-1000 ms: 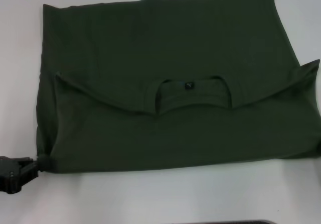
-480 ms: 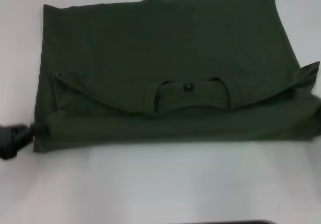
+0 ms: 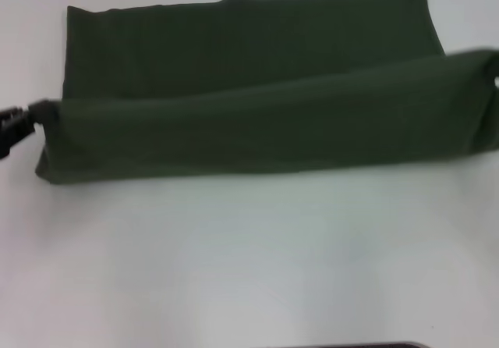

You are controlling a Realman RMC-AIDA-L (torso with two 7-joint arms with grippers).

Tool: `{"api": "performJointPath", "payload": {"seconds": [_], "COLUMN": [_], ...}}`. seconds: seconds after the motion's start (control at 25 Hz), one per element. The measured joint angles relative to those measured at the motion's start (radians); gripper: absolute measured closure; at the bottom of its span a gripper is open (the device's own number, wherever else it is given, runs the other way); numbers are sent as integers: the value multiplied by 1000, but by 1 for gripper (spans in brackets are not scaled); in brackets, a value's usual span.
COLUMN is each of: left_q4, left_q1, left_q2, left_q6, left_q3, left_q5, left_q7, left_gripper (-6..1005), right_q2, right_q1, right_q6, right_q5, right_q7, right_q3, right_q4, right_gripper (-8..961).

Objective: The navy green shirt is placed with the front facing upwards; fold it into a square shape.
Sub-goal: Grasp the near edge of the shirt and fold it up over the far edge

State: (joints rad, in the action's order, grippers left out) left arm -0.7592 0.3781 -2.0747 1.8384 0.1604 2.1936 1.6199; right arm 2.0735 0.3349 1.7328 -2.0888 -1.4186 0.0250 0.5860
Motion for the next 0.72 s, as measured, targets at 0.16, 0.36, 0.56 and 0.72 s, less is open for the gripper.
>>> {"api": "performJointPath", "payload": {"seconds": [0.16,0.36,0.56,0.72], "left_q4": [0,-1,-1,-5], "left_q1": [22,34,21,9], "left_q2": [6,13,19,17], "left_q6": [-25,-25,-20,-16], "left_q3": [0,-2,-11,-12], "left_q5": [-24,-45,-67,-68], "left_q7": [18,26,28,22], "left_gripper": [998,998,998,998], "right_q2": [2,5,-2,-12], "right_q1": [71,130,142,128], "right_q6": [-1,23,30,25], "right_q5": [6,16,34,29], "right_q7": [-71,-120,-166,-208], "right_q3": [9,11,36,96], "right_q4": [39,75,87,89], "right_gripper": [943,943,943,944]}}
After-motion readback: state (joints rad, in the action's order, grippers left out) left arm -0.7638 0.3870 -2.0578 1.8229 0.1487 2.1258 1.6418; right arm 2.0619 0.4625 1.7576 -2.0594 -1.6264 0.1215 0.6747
